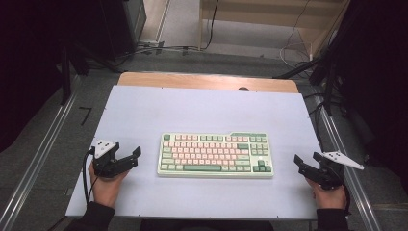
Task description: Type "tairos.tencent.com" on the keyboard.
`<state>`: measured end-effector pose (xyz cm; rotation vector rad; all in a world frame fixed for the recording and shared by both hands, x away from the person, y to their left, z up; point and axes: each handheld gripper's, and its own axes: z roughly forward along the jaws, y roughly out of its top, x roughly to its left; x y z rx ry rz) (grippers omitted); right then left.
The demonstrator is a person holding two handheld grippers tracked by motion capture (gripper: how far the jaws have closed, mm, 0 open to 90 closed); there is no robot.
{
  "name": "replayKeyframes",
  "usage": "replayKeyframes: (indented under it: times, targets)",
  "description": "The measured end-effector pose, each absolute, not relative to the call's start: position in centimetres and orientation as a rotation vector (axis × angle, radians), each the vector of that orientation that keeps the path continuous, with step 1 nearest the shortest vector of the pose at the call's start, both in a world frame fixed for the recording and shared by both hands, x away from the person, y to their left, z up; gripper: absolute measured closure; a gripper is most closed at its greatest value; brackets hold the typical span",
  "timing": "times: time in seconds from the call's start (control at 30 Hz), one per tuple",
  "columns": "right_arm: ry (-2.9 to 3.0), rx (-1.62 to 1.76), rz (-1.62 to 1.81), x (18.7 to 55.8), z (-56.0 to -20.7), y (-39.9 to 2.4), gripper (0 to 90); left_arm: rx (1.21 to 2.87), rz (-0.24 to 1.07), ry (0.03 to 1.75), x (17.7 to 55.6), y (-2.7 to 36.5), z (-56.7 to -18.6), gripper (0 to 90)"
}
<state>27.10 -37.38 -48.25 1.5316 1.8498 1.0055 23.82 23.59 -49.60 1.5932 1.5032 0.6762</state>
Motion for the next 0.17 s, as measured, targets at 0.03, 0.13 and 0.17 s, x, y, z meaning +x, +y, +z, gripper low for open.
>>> replayKeyframes:
  times: [0.03,0.13,0.17]
  targets:
    - [1.845,1.536,1.003,27.11,-48.24,-37.39,20.5,1.597,0.685,1.506,23.96,23.51,-49.67,18.1]
    - [1.828,1.536,0.991,27.13,-48.19,-37.34,17.7,1.615,0.711,1.514,24.4,23.24,-49.97,18.1]
    - [1.828,1.541,0.991,27.14,-48.18,-37.35,16.9,1.623,0.717,1.512,24.52,23.2,-50.05,18.1]
